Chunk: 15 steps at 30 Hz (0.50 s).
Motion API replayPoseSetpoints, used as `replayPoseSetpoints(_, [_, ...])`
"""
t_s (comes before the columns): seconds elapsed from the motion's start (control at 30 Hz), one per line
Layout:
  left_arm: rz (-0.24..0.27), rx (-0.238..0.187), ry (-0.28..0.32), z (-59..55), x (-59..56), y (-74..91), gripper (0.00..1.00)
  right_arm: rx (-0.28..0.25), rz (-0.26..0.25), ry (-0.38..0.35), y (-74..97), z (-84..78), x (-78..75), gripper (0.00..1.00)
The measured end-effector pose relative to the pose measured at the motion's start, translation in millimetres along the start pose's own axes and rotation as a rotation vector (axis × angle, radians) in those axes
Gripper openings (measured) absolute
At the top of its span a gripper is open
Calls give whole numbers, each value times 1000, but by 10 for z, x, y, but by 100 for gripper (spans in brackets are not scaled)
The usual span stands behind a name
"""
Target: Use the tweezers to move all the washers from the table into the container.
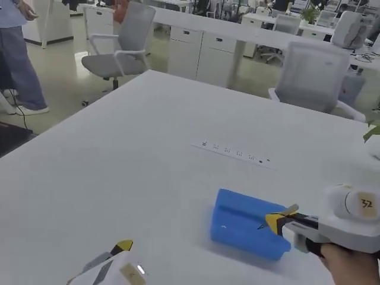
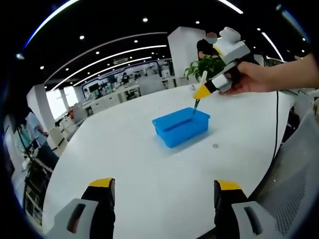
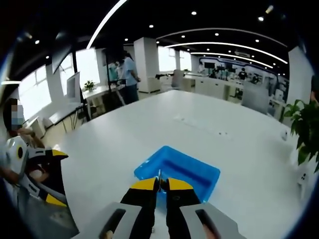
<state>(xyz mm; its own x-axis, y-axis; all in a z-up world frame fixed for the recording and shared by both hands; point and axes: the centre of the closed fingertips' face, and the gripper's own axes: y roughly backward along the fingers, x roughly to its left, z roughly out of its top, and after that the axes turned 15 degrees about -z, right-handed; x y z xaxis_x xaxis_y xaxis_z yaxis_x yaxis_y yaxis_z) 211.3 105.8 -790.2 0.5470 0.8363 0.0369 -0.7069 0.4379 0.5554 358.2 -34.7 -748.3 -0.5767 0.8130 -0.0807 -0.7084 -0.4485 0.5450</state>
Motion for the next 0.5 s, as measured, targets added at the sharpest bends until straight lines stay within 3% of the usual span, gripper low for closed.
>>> replayPoseSetpoints(0.5, [2,-36,-5,64,-3,18,94,92,36,33,147,-519,111,3])
